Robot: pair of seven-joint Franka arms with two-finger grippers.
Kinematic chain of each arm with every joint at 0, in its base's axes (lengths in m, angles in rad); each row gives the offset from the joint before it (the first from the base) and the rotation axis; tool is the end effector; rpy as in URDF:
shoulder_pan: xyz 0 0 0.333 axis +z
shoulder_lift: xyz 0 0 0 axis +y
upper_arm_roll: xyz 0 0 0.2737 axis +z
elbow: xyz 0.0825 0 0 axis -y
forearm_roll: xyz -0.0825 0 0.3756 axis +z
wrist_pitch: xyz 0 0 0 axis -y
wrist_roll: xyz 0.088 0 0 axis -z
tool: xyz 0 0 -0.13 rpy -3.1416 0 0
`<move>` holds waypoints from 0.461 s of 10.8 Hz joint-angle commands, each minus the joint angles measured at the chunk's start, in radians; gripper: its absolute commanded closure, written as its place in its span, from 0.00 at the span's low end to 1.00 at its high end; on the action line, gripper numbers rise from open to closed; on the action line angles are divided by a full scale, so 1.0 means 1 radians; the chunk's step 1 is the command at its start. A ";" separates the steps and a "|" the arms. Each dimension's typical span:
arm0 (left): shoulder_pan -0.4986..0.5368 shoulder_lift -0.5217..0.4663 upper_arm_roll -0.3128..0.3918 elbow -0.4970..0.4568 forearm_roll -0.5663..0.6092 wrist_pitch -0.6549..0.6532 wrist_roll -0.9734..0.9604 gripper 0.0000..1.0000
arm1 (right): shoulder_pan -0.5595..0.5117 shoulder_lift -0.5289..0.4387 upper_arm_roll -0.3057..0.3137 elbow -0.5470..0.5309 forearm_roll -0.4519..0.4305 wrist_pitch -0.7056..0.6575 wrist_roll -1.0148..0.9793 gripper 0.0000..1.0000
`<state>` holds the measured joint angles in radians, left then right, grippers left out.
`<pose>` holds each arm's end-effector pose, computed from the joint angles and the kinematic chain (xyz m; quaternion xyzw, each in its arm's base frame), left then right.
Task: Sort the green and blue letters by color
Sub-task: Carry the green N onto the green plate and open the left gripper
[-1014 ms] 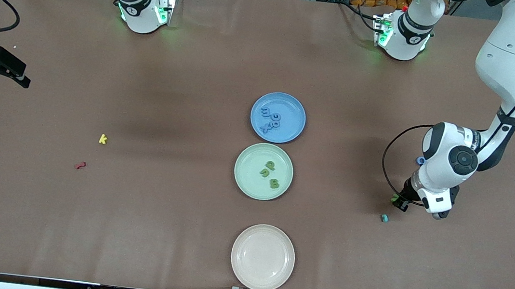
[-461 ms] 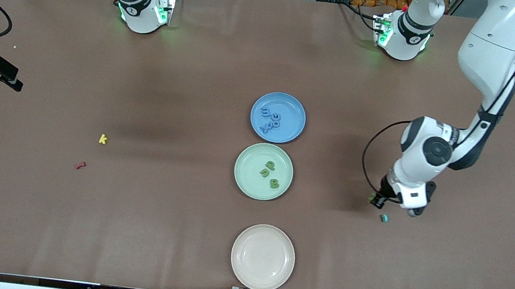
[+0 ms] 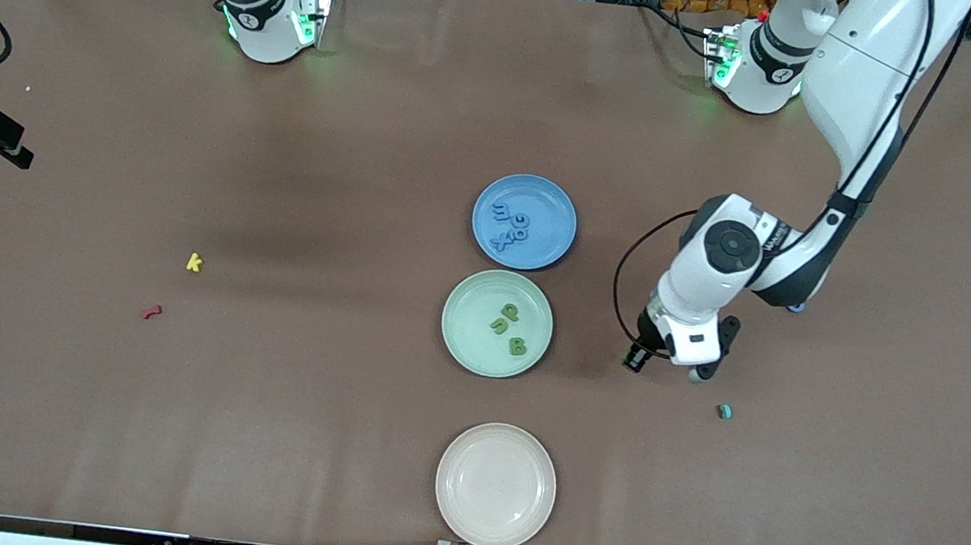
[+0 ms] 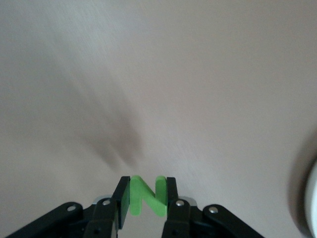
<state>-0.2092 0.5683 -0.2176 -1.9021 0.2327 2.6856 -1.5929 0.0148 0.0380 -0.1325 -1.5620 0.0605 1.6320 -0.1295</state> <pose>0.5729 -0.2631 0.1763 0.8677 0.4829 0.0683 0.0957 0.5599 -0.0575 0.5481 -0.9995 -0.0046 -0.0195 0.0255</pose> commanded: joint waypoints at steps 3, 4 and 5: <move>-0.237 0.018 0.015 0.079 0.022 -0.004 -0.228 1.00 | -0.004 -0.012 0.002 0.005 -0.007 -0.009 -0.009 0.00; -0.271 0.024 0.018 0.083 0.025 -0.006 -0.240 1.00 | -0.004 -0.016 0.004 0.005 -0.007 -0.011 -0.009 0.00; -0.291 0.024 0.020 0.086 0.025 -0.009 -0.240 0.88 | -0.006 -0.017 0.002 0.008 -0.007 -0.011 -0.009 0.00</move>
<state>-0.4523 0.5726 -0.2159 -1.8467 0.2327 2.6848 -1.8005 0.0136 0.0353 -0.1323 -1.5604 0.0606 1.6320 -0.1295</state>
